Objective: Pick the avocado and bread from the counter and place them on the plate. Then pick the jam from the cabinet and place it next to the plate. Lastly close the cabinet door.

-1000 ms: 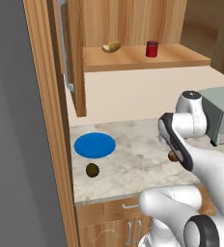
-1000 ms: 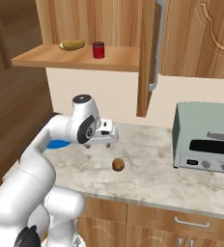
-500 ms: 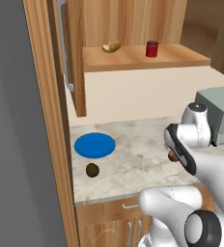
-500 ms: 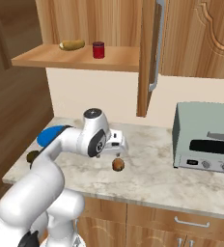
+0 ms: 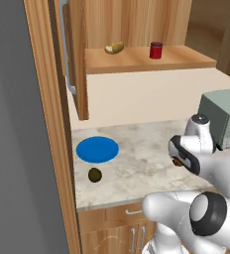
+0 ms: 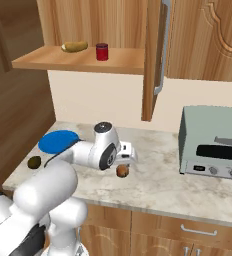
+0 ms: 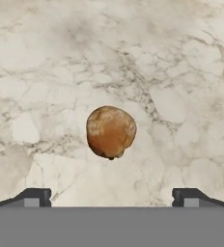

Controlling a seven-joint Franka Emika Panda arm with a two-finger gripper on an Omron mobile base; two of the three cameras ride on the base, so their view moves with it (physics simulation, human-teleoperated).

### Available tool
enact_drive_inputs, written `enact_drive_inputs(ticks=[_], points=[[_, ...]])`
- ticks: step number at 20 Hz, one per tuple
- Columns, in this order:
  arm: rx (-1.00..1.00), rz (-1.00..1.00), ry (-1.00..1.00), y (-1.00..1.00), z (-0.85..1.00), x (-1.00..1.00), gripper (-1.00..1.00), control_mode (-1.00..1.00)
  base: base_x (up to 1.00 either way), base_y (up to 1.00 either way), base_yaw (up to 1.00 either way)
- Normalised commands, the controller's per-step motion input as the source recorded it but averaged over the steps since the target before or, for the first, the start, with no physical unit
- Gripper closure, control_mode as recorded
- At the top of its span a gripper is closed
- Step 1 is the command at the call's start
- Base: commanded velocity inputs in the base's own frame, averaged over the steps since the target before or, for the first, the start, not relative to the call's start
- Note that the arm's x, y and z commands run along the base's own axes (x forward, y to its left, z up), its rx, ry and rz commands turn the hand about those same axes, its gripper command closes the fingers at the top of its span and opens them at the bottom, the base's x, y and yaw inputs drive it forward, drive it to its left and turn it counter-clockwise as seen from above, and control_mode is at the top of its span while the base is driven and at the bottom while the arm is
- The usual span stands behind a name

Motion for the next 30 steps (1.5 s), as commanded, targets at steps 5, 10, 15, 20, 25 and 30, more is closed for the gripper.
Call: enact_drive_inputs(ticks=[5,10,15,20,25,30], points=[[0.00,0.00,0.00,-0.07,-0.33,0.35,-1.00,-1.00,0.00,0.00,0.00],[0.00,0.00,0.01,0.00,-0.28,0.43,-1.00,-1.00,0.00,0.00,0.00],[0.00,-0.02,0.02,-0.07,-0.37,0.36,-1.00,-1.00,0.00,0.00,0.00],[0.00,-0.02,0.03,-0.09,-0.42,0.19,-1.00,-1.00,0.00,0.00,0.00],[0.00,0.00,0.00,0.00,-0.01,0.00,1.00,-1.00,0.00,0.00,0.00],[0.02,0.00,-0.08,0.00,0.23,-0.06,1.00,-1.00,0.00,0.00,0.00]])
